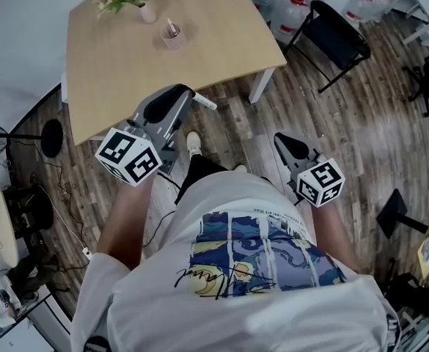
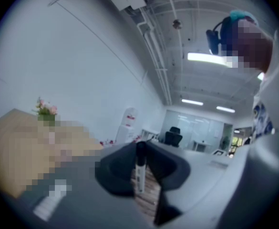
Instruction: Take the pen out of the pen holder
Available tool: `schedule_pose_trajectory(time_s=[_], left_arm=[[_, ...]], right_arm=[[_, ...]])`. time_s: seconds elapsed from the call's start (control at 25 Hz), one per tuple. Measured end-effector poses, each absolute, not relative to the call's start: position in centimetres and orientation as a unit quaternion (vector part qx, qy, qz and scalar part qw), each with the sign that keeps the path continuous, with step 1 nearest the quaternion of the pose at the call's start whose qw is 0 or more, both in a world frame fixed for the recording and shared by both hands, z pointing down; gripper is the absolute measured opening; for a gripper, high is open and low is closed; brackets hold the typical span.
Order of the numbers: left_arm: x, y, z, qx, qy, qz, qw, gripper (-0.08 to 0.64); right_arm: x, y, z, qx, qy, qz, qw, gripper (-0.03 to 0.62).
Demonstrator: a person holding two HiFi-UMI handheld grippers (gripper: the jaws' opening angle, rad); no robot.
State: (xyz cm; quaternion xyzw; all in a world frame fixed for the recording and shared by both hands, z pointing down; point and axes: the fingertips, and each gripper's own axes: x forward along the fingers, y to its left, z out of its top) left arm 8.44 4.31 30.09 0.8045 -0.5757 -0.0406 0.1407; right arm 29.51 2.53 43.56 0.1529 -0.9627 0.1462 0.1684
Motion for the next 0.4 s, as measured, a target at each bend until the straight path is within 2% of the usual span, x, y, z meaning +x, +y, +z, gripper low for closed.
schedule_pose_trajectory(time_s=[0.4], left_arm=[[6.7,3.3,30.3,0.803,-0.577,-0.041,0.143,0.072]], right_arm=[[27.8,1.4,44.2,0.146,-0.963,0.142,0.179,0.006]])
